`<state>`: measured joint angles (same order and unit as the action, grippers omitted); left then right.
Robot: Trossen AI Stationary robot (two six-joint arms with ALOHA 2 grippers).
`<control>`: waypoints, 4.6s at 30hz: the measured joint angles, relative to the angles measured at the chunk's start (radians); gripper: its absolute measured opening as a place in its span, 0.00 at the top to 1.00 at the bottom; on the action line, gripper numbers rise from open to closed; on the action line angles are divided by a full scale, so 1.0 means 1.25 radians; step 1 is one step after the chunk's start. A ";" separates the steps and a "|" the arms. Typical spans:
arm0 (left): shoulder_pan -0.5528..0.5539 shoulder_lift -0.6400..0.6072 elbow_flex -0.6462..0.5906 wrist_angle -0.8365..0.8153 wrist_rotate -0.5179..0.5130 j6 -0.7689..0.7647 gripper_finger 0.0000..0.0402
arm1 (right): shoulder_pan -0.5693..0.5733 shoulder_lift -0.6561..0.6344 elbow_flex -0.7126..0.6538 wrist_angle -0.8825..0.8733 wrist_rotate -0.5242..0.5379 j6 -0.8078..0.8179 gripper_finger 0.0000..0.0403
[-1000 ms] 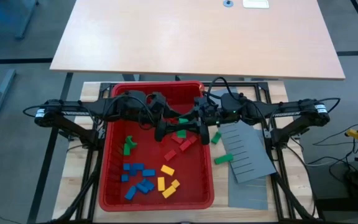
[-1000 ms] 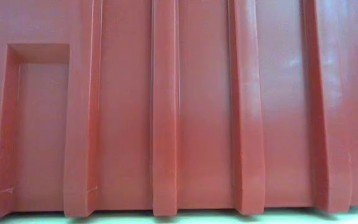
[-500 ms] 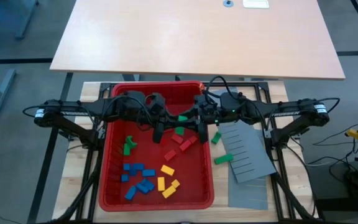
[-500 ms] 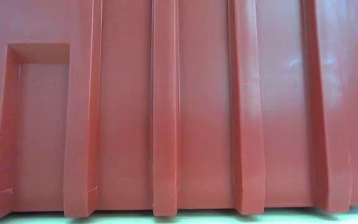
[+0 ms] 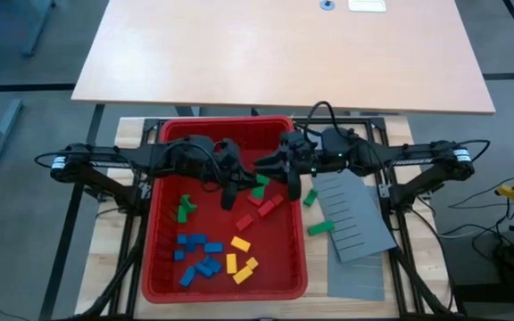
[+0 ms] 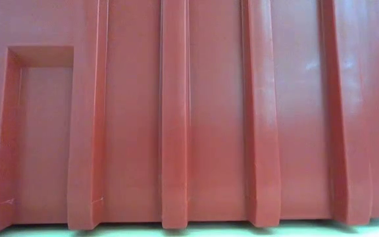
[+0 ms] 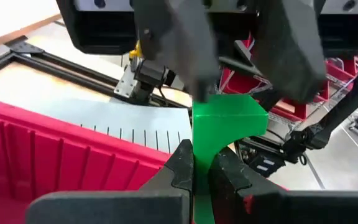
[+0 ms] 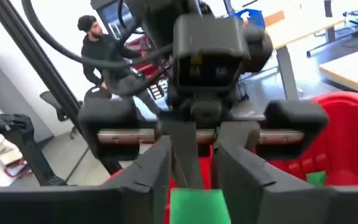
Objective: Sort blocks
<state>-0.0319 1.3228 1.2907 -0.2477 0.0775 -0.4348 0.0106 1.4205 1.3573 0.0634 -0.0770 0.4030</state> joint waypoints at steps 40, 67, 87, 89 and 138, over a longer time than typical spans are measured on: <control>0.013 -0.011 0.002 0.050 -0.014 0.006 0.98 | -0.005 0.001 -0.003 -0.053 -0.008 0.033 0.53; 0.012 -0.011 0.003 0.032 -0.005 0.006 0.71 | -0.010 0.002 -0.004 -0.054 -0.023 -0.007 0.72; 0.013 -0.014 0.003 -0.251 0.011 -0.029 0.20 | -0.030 -0.045 -0.004 -0.235 -0.026 -0.029 0.72; 0.013 -0.016 0.003 -0.274 0.009 -0.028 0.21 | -0.030 -0.073 -0.004 -0.321 -0.029 -0.031 0.72; 0.064 -0.021 -0.114 -0.894 -0.090 0.194 0.22 | -0.028 -0.181 -0.026 -0.767 0.024 0.040 0.54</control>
<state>0.0483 1.2961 1.1480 -1.3650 -0.0353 -0.1919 -0.0250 1.1946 1.3254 -0.8952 -0.0469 0.4529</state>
